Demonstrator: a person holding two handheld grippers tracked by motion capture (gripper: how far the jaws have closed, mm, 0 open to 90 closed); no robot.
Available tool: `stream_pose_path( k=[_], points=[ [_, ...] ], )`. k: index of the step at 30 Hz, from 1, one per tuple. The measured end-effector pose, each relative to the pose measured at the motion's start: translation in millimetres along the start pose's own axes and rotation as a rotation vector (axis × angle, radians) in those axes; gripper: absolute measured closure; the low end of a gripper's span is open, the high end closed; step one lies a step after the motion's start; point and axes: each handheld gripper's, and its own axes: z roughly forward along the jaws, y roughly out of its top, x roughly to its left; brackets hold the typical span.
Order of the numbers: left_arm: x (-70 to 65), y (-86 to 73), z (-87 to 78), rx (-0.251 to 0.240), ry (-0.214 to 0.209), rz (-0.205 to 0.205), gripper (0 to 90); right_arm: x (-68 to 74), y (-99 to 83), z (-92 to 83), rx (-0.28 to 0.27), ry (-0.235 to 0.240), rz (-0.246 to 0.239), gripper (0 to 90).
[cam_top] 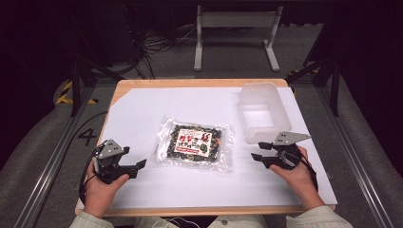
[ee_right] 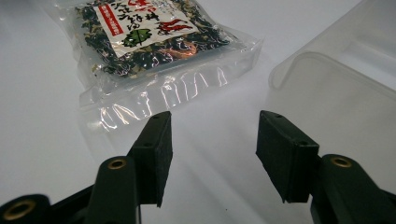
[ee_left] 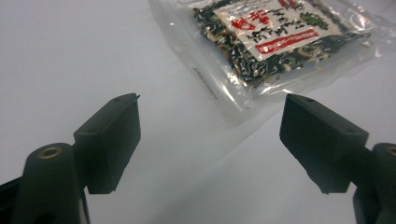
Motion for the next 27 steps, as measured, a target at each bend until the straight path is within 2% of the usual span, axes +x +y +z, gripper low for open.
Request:
stream_pose_path(
  k=[3,5,6,7,11,15,18,27],
  points=[
    [2.8,3.9,-1.0,-0.023,-0.039,-0.024,21.2,1.5,0.1,-0.5,-0.005,0.002,-0.006,45.2],
    [2.9,6.6,-0.6,-0.029,-0.047,-0.031,20.8,0.5,0.0,-1.4,-0.018,0.034,0.014,45.1],
    [3.2,8.2,-0.5,-0.031,-0.042,-0.022,20.3,-0.5,-0.1,-2.0,-0.034,0.06,0.033,44.5],
    [2.7,9.6,0.0,-0.032,-0.035,-0.014,19.7,-0.7,0.0,-2.3,-0.041,0.065,0.037,44.2],
    [2.1,15.4,1.7,-0.036,-0.007,0.034,17.1,0.3,-0.7,-1.2,-0.034,0.065,0.025,43.0],
    [4.6,23.8,2.7,-0.061,-0.033,0.012,16.9,2.2,-2.7,2.0,-0.017,0.055,0.009,41.5],
    [6.7,28.1,5.5,-0.068,-0.044,0.015,16.6,2.1,-3.4,3.0,-0.016,0.052,0.011,38.3],
    [13.3,37.6,23.1,-0.109,-0.089,-0.063,15.8,-0.3,-5.4,5.7,-0.025,0.051,0.015,31.9]
  ],
)
